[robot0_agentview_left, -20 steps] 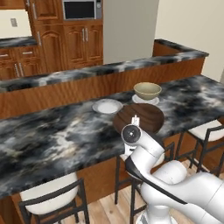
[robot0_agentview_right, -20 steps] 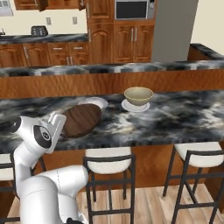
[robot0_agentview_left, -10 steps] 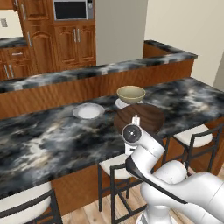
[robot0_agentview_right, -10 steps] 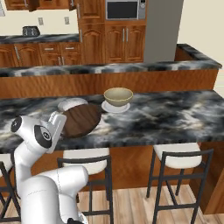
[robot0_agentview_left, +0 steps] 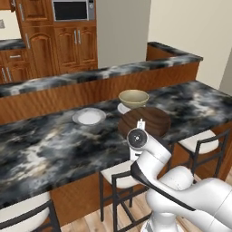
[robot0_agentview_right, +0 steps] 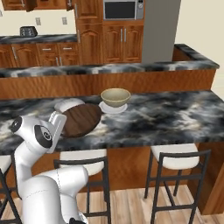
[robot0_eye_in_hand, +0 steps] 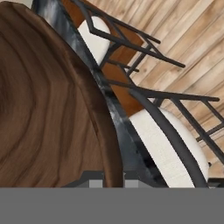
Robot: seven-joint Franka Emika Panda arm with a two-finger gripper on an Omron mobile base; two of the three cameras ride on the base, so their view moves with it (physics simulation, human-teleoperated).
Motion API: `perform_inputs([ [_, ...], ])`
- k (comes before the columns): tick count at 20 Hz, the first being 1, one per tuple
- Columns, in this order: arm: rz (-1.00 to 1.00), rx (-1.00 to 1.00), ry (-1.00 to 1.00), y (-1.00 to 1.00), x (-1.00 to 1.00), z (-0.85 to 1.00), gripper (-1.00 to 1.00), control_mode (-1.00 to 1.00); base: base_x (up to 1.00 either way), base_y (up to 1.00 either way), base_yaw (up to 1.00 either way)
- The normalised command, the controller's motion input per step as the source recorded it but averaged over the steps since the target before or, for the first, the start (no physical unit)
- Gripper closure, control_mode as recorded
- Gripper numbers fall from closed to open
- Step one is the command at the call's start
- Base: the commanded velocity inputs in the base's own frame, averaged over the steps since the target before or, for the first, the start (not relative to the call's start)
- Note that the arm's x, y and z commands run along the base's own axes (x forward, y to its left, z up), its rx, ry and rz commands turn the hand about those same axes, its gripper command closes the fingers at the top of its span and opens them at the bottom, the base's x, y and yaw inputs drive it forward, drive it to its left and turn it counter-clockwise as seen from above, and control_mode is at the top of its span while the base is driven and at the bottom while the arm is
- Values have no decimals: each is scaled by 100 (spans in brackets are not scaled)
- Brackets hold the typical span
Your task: Move the bowls from the cabinet to the plates on the dining table.
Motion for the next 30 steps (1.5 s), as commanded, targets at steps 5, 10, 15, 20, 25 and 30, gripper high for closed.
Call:
perform_inputs([
  [5, 0, 0, 0, 0, 0, 0, 100, 100, 35, 38, -3],
  [10, 0, 0, 0, 0, 0, 0, 100, 100, 15, 11, -1],
  [15, 0, 0, 0, 0, 0, 0, 100, 100, 3, 0, 0],
  [20, 0, 0, 0, 0, 0, 0, 100, 100, 0, 0, 0],
  [25, 0, 0, 0, 0, 0, 0, 100, 100, 1, 0, 0],
  [30, 0, 1, 0, 13, 21, -5, 100, -100, 2, 1, 0],
])
